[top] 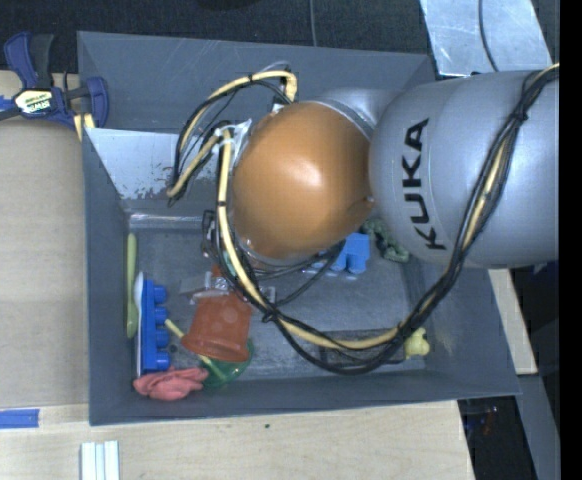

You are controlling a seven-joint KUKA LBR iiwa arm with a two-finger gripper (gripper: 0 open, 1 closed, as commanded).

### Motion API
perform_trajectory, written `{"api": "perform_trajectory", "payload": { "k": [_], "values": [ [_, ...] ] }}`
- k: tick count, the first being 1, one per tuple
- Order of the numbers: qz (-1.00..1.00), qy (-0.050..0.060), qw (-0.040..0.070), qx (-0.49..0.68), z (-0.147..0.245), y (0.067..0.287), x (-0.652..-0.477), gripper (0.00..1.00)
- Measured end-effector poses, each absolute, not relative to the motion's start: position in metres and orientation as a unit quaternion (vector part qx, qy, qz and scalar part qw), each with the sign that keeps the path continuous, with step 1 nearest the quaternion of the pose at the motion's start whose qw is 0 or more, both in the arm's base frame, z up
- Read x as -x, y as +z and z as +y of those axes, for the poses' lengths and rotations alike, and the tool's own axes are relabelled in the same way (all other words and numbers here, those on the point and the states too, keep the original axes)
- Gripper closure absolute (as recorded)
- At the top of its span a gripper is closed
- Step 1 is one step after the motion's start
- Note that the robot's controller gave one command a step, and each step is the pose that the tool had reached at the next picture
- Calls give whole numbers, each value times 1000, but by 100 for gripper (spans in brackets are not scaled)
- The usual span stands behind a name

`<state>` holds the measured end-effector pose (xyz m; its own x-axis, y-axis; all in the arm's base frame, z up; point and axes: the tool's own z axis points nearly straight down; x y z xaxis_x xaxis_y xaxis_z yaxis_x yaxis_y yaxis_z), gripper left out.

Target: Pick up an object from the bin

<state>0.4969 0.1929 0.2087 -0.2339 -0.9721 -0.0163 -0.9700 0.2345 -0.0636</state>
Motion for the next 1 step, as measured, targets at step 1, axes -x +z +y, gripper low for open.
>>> {"api": "perform_trajectory", "payload": {
  "k": [1],
  "values": [
    [786, -20, 28, 618, 193, 225, -498, 100]
  ]
}}
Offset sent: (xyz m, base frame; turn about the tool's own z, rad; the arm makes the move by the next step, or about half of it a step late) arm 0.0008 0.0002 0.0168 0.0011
